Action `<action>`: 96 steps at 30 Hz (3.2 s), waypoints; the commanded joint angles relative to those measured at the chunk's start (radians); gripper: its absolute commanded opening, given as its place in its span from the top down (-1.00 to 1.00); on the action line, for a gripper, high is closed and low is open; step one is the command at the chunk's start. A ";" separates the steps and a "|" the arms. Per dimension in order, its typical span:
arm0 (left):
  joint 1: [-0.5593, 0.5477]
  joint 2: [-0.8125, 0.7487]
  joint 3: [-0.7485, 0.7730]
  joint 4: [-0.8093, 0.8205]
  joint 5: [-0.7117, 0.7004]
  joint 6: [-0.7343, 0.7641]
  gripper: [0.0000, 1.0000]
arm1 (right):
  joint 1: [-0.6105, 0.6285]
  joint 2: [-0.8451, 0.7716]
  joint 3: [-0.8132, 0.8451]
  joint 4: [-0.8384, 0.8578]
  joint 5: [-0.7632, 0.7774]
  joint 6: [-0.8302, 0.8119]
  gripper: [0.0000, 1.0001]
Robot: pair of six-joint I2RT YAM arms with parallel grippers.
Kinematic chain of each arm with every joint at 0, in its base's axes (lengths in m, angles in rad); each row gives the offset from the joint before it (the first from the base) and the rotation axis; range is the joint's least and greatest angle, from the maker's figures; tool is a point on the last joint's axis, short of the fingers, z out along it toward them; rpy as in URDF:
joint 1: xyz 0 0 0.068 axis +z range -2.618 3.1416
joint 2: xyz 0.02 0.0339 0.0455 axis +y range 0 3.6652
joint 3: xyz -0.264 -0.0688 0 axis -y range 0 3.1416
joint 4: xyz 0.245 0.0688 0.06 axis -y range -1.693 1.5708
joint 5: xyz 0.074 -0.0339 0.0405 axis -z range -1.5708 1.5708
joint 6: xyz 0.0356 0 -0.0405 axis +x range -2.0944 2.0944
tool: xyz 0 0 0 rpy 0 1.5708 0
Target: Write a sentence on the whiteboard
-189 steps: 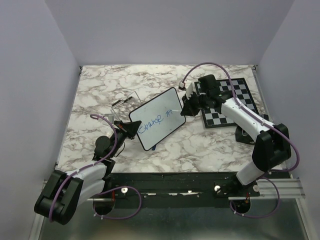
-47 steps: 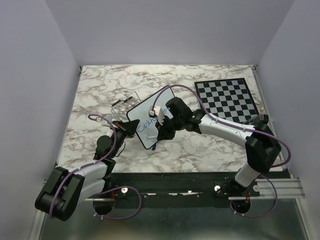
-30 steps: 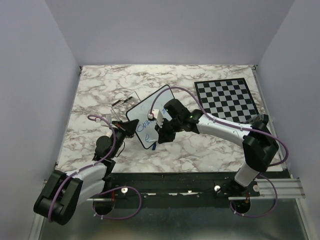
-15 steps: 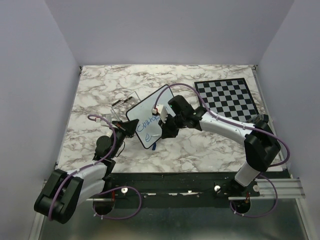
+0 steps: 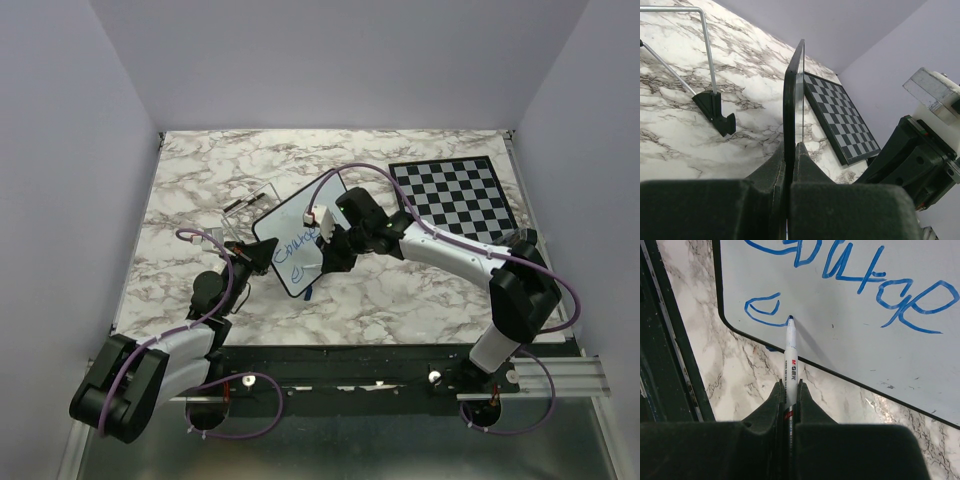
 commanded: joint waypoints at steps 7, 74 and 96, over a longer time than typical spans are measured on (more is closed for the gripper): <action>-0.005 -0.001 -0.038 0.042 0.012 0.003 1.00 | -0.006 0.011 0.019 0.002 0.010 0.003 0.99; -0.005 -0.009 -0.038 0.035 0.014 0.006 1.00 | -0.076 0.055 0.040 -0.085 -0.012 -0.025 0.99; -0.005 0.002 -0.038 0.046 0.017 0.003 1.00 | -0.104 0.025 0.052 -0.038 0.016 0.013 0.99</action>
